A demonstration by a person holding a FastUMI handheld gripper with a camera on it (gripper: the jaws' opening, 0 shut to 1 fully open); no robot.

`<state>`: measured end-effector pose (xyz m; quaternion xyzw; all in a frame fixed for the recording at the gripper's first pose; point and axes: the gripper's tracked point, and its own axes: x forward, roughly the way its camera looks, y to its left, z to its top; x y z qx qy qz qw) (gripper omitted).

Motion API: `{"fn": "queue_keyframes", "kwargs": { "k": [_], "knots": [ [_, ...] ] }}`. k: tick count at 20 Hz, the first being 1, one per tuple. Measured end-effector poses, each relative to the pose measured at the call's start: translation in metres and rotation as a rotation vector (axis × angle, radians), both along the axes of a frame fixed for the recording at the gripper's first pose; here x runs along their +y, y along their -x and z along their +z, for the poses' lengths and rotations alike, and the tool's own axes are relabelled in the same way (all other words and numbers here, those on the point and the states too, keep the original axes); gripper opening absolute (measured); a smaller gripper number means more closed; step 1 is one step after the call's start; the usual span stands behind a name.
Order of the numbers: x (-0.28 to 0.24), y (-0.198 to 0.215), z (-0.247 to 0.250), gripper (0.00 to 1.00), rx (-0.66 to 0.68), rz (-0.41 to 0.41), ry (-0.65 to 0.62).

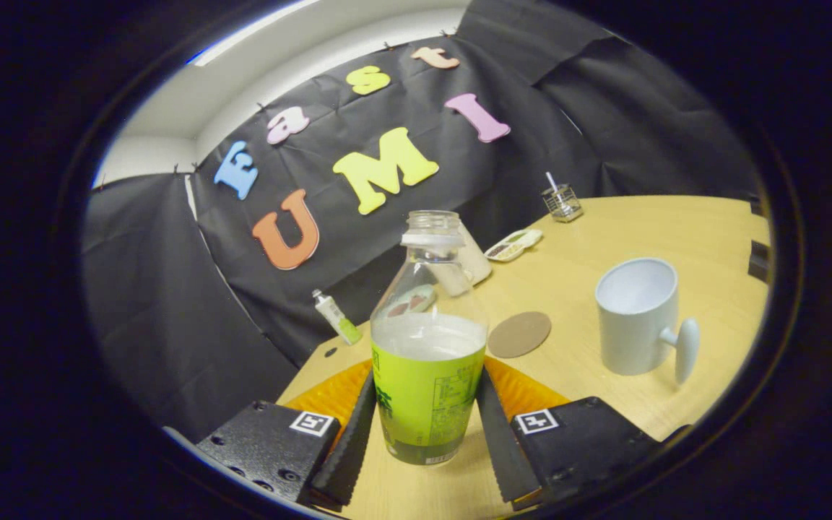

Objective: Take the bottle from table, then pour the juice into the cup, finally place the bottle on the coaster

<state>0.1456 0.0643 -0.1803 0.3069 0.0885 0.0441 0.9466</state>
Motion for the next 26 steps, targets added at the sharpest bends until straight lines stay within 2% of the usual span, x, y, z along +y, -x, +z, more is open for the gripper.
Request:
{"fn": "queue_keyframes", "kwargs": {
  "k": [6,11,15,26],
  "knots": [
    [-0.002,-0.001,0.018,0.76,-0.039,0.085,-0.365],
    [-0.017,-0.002,0.016,0.76,-0.008,0.094,-0.566],
    [-0.031,-0.004,0.03,0.76,-0.029,0.09,-0.799],
    [-0.054,0.0,0.057,0.76,-0.051,0.083,-1.083]
  ]
}}
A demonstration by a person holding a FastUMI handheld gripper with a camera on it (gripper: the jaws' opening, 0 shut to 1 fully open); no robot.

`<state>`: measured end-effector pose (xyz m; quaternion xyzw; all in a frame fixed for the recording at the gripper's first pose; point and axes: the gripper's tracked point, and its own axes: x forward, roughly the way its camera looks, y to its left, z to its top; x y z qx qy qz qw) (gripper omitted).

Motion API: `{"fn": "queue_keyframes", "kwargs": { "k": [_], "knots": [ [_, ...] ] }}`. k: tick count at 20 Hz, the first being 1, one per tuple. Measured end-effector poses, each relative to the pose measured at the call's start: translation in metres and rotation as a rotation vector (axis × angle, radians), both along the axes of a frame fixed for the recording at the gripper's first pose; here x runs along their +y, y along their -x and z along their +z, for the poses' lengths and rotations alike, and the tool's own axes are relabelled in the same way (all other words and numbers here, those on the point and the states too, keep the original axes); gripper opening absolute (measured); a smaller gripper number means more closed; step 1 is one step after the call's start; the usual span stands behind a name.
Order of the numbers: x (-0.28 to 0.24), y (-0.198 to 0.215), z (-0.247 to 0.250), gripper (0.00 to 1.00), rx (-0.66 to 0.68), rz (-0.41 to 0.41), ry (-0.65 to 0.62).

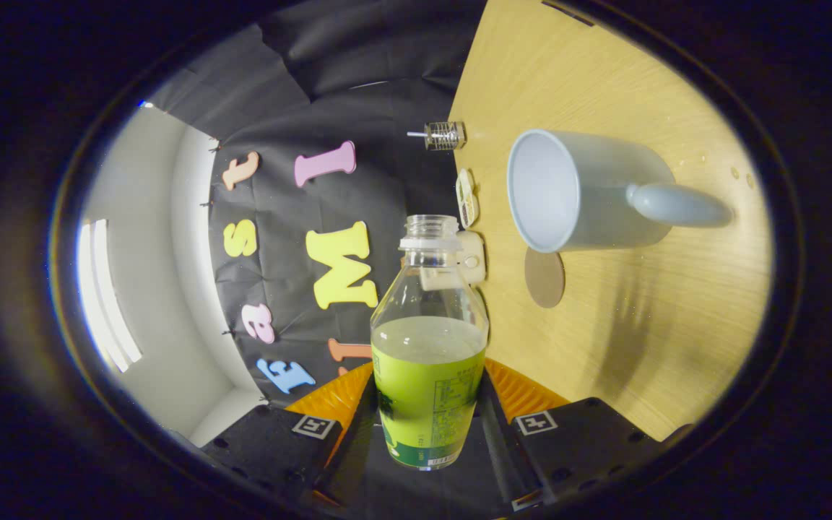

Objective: Take the bottle from table, then pour the juice into the cup, finally place the bottle on the coaster

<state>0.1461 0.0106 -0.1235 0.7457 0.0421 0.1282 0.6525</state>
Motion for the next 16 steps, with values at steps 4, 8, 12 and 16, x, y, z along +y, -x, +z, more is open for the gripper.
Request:
{"fn": "queue_keyframes", "kwargs": {
  "k": [4,8,12,16],
  "knots": [
    [-0.001,0.001,0.01,0.76,-0.009,0.008,-0.07],
    [0.0,0.0,0.013,0.76,0.007,0.026,-0.118],
    [-0.004,0.0,0.014,0.76,0.031,0.023,-0.167],
    [-0.008,0.001,0.021,0.76,0.017,0.027,-0.21]
  ]
}}
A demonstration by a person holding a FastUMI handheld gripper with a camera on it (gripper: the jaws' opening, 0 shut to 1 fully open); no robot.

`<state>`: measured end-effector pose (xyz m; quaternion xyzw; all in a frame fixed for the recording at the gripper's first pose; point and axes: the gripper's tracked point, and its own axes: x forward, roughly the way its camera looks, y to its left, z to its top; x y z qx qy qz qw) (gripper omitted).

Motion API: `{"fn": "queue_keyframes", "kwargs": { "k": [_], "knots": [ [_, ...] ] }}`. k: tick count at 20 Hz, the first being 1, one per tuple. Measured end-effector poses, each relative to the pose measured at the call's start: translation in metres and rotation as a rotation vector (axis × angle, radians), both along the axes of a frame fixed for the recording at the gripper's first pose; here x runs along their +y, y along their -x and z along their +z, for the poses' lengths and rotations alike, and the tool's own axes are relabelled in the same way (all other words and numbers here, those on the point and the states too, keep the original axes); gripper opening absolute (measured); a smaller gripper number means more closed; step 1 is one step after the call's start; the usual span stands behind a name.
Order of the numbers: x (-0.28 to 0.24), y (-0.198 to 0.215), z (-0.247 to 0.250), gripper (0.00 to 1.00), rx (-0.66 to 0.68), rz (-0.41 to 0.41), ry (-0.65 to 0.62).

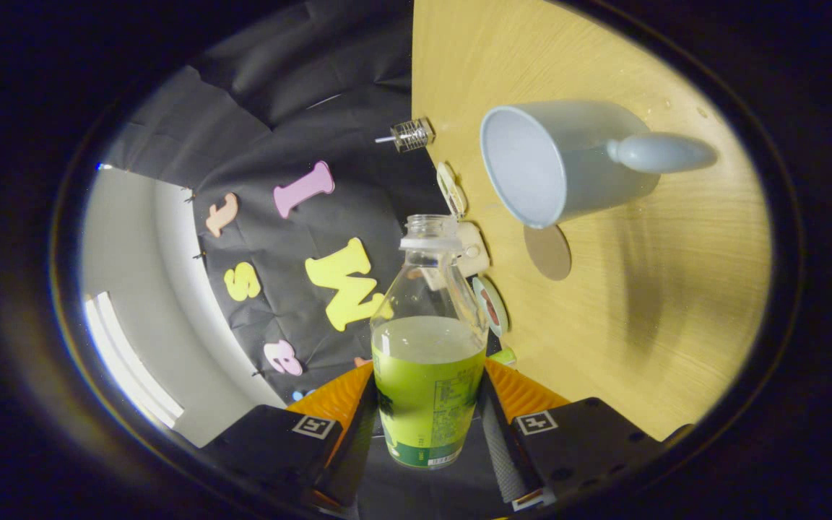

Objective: Take the bottle from table, then pour the juice into the cup, finally place the bottle on the coaster

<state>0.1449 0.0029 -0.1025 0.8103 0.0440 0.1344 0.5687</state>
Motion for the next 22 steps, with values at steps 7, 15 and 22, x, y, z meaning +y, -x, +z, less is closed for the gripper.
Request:
{"fn": "queue_keyframes", "kwargs": {
  "k": [7,15,22],
  "knots": [
    [-0.001,0.0,0.016,0.75,-0.017,0.009,-0.052],
    [-0.001,0.008,0.044,0.76,-0.053,0.045,-0.134],
    [-0.011,0.012,0.063,0.75,-0.067,0.035,-0.191]
  ]
}}
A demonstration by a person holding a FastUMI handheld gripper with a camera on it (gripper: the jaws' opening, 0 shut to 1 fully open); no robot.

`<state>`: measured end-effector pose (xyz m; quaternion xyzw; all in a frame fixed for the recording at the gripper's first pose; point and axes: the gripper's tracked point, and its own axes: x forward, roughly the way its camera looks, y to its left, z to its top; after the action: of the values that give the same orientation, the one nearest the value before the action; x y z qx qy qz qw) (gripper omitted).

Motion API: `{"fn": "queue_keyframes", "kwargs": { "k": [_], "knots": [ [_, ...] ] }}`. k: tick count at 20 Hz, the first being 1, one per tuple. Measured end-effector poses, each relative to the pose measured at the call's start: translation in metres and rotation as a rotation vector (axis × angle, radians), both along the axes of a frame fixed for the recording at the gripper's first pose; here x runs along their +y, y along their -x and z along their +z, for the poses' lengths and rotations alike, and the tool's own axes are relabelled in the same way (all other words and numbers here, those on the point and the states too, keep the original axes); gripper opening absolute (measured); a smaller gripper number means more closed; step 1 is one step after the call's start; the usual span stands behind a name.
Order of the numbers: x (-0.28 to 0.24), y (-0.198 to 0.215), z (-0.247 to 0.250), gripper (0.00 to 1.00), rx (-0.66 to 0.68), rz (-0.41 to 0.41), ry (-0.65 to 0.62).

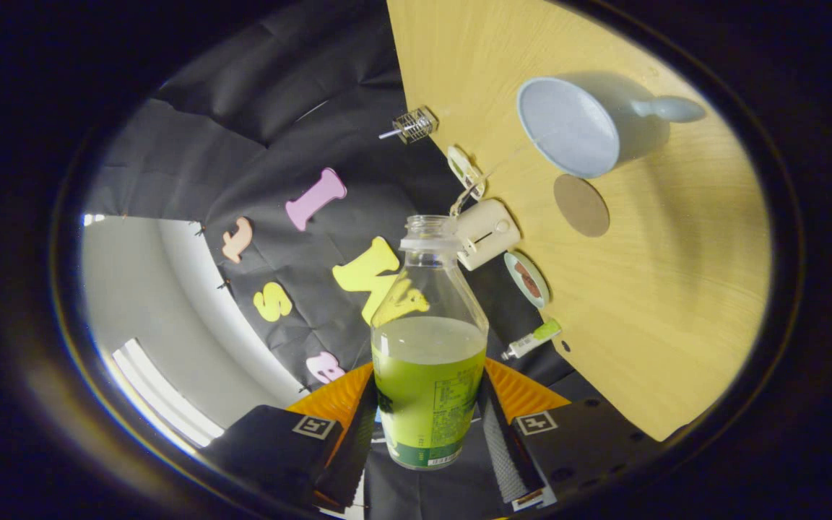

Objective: Take the bottle from table, then pour the juice into the cup, finally place the bottle on the coaster

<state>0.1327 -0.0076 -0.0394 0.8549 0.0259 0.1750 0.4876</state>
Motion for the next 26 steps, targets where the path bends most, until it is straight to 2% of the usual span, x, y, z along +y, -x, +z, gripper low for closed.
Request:
{"fn": "queue_keyframes", "kwargs": {
  "k": [17,26],
  "knots": [
    [-0.018,0.009,0.048,0.75,-0.055,-0.03,-0.133],
    [-0.028,0.012,0.057,0.75,-0.073,-0.046,-0.222]
  ]
}}
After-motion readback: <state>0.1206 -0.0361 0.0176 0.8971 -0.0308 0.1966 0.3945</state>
